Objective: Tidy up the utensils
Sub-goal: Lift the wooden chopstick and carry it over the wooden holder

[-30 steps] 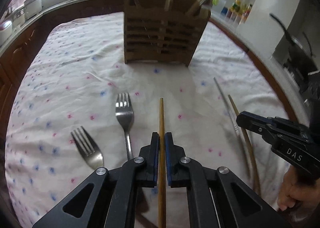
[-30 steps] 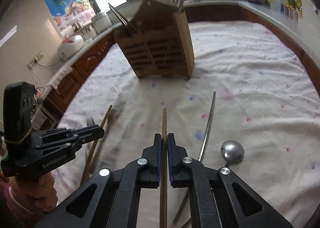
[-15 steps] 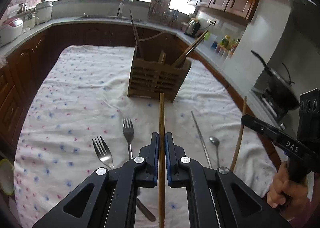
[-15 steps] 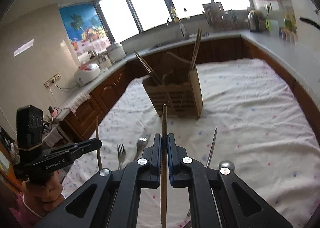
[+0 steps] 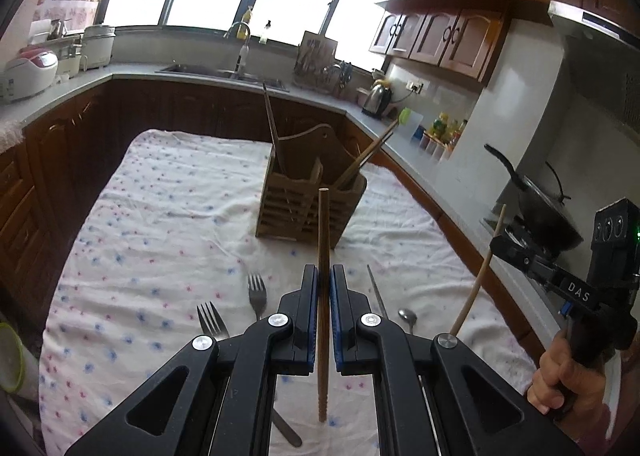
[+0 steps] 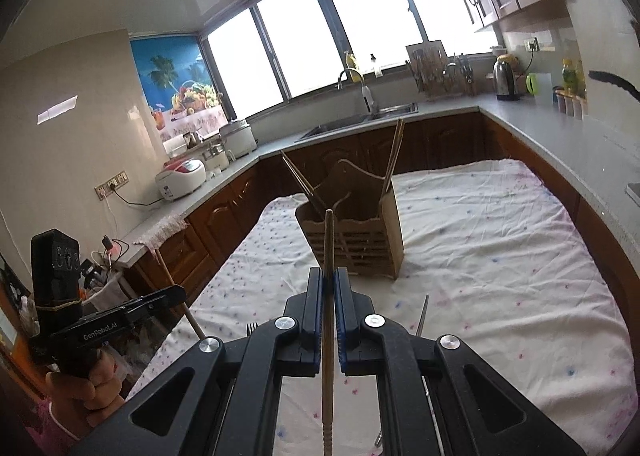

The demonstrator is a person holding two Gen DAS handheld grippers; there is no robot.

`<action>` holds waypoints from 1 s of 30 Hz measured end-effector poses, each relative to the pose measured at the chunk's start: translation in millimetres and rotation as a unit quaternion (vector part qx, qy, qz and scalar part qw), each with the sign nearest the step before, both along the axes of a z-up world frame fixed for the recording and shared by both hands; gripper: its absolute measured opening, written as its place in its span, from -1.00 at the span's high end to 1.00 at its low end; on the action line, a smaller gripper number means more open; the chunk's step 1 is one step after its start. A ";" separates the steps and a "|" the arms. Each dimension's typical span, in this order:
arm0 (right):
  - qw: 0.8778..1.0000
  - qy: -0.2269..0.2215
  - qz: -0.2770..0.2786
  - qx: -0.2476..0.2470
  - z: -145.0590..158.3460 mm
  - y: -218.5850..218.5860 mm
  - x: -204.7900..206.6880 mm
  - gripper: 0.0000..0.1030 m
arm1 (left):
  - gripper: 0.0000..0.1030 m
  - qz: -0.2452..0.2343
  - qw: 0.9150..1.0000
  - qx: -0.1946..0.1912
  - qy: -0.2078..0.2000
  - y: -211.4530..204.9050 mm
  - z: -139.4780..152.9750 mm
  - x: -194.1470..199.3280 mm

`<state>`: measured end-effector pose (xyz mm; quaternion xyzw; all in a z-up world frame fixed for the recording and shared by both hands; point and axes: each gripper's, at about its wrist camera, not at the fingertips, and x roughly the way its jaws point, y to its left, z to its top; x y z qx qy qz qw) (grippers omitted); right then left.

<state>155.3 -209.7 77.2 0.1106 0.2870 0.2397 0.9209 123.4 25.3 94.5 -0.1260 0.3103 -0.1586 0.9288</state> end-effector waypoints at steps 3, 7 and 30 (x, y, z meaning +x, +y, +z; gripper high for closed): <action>1.000 -0.006 -0.002 0.002 2.6 -0.6 0.8 0.89 | 0.92 0.004 1.000 -0.001 -0.006 2.1 2.1 -0.1; 1.000 -0.012 -0.005 0.004 5.6 -2.3 3.7 0.89 | 0.92 0.007 1.000 -0.003 -0.010 3.4 4.4 2.6; 0.998 -0.055 -0.025 0.022 29.3 6.1 62.8 0.89 | 0.92 0.021 0.999 0.000 -0.046 10.5 29.3 60.0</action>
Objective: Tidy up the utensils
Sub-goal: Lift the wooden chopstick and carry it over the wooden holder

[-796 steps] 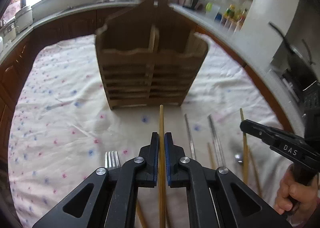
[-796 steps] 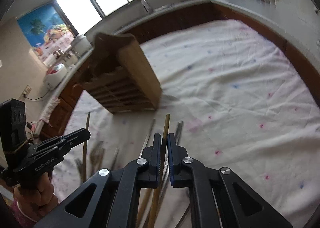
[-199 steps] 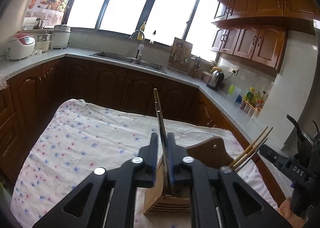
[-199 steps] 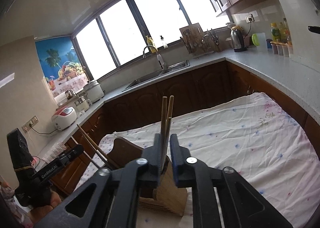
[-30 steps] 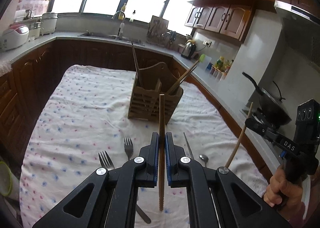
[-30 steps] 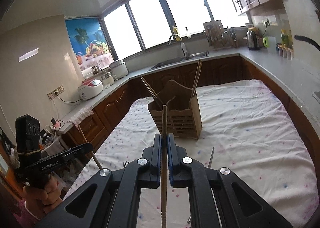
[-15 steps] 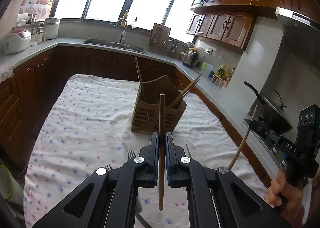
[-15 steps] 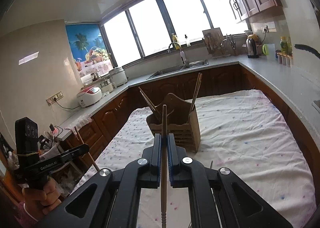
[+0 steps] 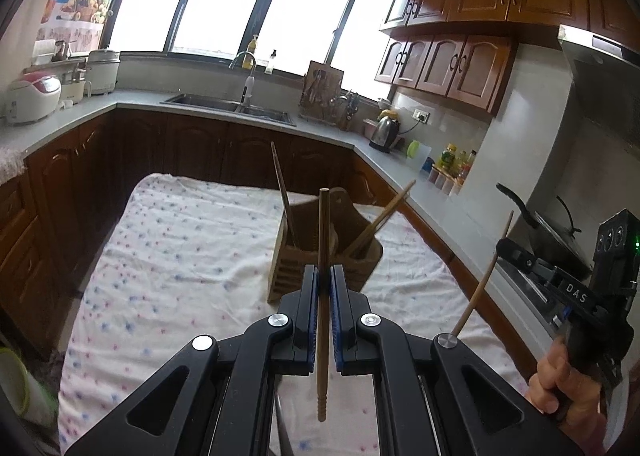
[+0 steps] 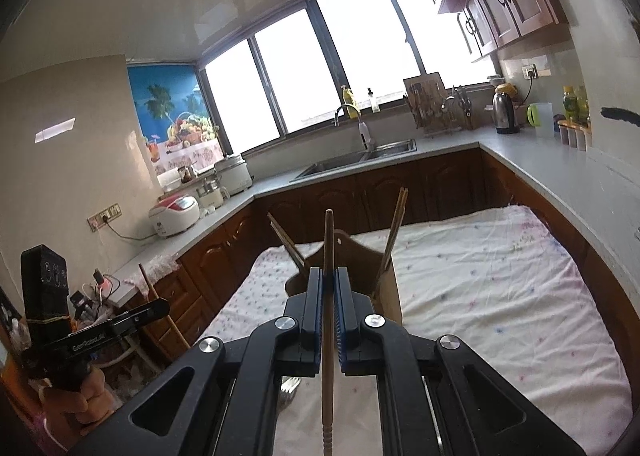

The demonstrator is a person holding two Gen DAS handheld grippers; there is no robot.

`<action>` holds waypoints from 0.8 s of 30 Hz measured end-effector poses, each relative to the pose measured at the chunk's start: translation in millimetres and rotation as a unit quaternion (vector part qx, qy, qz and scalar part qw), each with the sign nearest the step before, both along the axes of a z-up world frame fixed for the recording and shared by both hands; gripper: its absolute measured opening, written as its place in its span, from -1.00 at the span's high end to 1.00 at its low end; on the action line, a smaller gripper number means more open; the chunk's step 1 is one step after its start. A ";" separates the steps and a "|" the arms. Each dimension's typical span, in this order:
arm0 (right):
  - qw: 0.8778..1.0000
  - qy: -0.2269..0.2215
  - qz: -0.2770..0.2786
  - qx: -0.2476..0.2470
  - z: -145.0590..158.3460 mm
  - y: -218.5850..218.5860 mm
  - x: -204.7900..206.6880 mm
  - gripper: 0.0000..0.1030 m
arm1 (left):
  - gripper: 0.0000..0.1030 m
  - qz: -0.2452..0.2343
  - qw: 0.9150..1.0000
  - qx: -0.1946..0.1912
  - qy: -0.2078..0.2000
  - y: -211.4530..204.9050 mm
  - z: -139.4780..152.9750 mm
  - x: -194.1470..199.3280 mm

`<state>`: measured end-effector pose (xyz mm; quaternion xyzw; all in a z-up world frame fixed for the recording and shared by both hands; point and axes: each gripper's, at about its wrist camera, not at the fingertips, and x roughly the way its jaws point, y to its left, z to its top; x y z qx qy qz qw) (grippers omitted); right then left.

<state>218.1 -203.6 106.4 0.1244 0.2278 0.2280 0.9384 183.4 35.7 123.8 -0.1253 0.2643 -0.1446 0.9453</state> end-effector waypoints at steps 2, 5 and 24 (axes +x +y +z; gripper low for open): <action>1.000 -0.005 -0.003 0.001 2.6 1.4 7.9 0.89 | 0.92 0.002 1.000 0.000 -0.005 1.2 4.0 7.3; 1.000 -0.011 -0.006 0.006 7.0 2.6 20.2 0.89 | 0.92 0.007 1.000 -0.001 -0.013 2.9 8.9 19.1; 0.997 -0.072 -0.032 0.023 44.0 7.7 117.9 0.89 | 0.92 0.026 0.996 0.010 -0.085 8.4 34.1 127.9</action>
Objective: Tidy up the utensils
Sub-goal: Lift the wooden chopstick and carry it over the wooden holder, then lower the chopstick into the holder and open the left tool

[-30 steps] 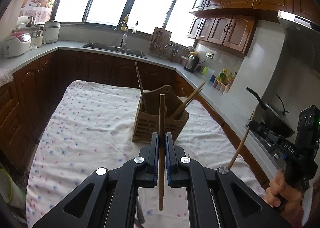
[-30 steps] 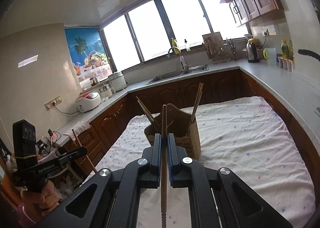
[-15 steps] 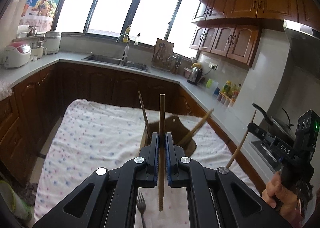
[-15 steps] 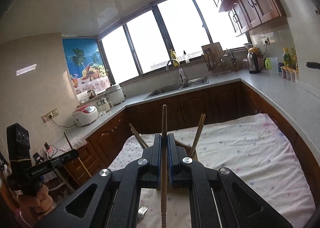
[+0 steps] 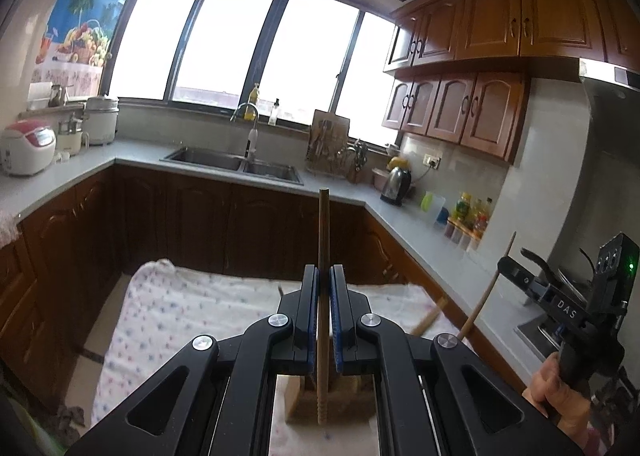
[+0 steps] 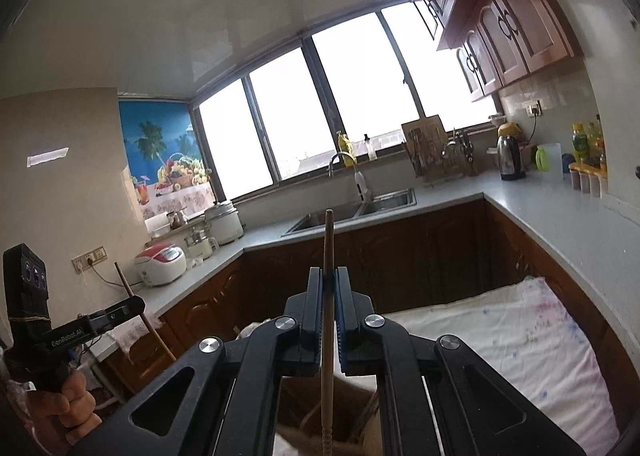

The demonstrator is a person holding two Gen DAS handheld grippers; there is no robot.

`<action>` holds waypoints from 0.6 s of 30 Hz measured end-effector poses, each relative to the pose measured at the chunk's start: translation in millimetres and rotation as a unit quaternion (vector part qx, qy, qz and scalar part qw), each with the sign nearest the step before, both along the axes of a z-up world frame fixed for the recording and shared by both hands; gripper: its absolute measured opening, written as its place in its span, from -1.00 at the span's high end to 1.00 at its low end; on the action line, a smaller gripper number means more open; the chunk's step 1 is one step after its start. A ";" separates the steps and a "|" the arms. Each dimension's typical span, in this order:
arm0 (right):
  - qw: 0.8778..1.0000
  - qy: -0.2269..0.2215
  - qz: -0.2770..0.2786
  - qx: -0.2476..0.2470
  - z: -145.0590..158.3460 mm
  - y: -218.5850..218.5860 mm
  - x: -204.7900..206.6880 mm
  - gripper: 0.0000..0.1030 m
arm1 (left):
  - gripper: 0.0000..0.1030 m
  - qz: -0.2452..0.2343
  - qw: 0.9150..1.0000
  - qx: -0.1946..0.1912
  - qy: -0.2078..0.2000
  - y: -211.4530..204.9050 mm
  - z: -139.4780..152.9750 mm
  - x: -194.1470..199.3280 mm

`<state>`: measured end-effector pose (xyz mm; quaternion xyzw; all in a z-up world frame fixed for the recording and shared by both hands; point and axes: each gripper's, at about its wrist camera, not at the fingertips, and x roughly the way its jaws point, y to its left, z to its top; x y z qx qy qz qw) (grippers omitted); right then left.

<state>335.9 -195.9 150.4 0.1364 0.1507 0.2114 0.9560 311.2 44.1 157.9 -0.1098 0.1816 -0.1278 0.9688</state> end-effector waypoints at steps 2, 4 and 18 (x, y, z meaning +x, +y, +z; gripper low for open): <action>1.000 -0.004 -0.001 -0.002 0.1 1.9 8.2 0.89 | 0.92 0.003 1.000 0.001 -0.005 -1.8 -2.1 10.5; 1.000 -0.010 -0.004 -0.007 -2.6 4.0 15.2 0.89 | 0.92 0.008 1.000 0.000 -0.005 -4.4 -6.3 23.9; 1.000 0.002 -0.018 -0.012 -60.7 11.6 22.0 0.89 | 0.92 0.032 0.998 -0.042 0.031 -20.8 -90.5 85.5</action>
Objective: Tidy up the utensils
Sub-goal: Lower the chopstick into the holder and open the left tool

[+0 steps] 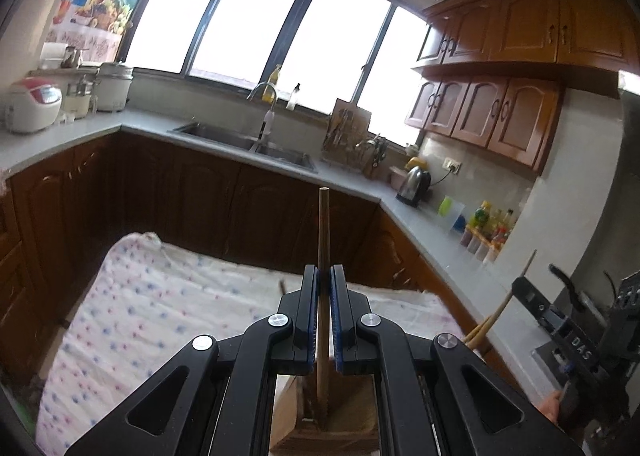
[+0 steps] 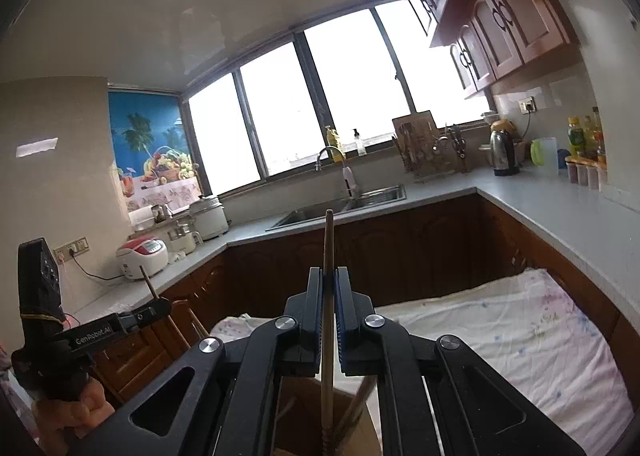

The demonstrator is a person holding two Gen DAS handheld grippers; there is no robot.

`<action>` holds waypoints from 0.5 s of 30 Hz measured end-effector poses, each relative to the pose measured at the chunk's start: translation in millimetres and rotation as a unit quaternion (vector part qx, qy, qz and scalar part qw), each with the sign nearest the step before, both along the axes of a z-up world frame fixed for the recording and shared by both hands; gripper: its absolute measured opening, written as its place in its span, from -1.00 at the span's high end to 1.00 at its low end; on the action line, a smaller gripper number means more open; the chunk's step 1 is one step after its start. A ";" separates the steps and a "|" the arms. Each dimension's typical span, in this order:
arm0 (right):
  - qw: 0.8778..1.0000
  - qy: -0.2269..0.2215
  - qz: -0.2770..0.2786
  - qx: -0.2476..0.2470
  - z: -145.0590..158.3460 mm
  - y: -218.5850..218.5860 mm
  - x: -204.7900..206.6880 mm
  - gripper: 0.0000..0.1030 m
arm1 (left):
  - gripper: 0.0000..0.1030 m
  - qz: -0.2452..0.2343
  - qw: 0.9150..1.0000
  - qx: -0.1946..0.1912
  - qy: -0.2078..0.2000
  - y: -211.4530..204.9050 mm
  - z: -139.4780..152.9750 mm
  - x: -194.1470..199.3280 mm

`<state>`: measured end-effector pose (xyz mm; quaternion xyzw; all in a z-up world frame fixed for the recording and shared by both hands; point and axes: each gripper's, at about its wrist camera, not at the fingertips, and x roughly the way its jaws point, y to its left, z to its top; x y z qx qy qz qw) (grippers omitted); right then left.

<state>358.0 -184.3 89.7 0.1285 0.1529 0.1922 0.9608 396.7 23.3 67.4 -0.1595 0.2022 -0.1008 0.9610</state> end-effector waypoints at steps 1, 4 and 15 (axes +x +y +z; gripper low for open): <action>1.000 0.001 -0.001 -0.001 -4.5 0.8 -1.6 0.89 | 0.92 0.001 1.000 -0.002 0.004 0.3 -5.6 2.3; 1.000 0.010 -0.005 -0.004 -16.3 3.4 -3.9 0.89 | 0.92 0.004 1.000 -0.007 0.019 1.7 -20.3 9.3; 0.999 0.029 -0.024 0.008 -33.3 -6.3 -4.2 0.89 | 0.91 0.003 0.999 0.012 0.036 -11.9 -34.8 15.8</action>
